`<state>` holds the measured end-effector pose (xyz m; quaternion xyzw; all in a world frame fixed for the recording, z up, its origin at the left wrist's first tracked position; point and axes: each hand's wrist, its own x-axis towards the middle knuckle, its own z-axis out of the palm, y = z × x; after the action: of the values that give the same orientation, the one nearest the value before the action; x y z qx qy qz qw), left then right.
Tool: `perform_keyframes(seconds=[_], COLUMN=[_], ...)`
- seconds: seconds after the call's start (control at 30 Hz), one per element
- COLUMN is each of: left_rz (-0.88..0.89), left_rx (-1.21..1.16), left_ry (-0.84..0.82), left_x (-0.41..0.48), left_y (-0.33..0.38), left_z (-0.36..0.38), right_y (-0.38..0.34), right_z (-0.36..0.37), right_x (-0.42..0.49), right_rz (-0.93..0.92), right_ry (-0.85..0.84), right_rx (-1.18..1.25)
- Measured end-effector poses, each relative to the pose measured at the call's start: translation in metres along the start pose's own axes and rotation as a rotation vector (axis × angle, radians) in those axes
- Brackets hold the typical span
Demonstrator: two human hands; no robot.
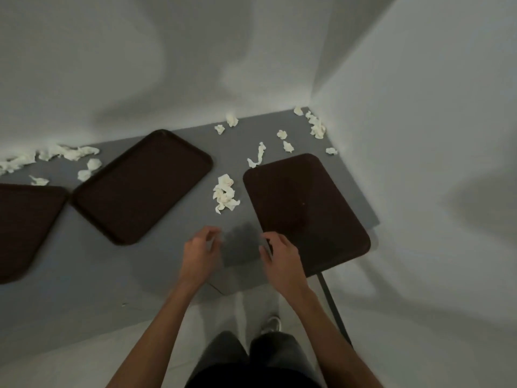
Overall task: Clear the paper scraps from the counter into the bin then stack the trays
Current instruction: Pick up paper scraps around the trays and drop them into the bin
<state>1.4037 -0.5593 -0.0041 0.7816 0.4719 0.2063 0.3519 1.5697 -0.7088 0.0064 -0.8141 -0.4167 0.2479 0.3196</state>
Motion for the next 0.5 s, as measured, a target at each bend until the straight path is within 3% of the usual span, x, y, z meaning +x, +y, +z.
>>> perform_keyframes(seconds=[0.3,0.5], left_rz=[0.011,0.044], left_rx=[0.091,0.296], left_ry=[-0.014,-0.192], left_x=[0.116,0.194], left_y=[0.002,-0.017], left_z=[0.007,0.021], right_y=[-0.033,-0.059], right_z=[0.021,0.050], right_x=[0.130,0.195], right_rz=[-0.075,0.083], right_ry=[-0.017,-0.008], right_rx=[-0.013,-0.030])
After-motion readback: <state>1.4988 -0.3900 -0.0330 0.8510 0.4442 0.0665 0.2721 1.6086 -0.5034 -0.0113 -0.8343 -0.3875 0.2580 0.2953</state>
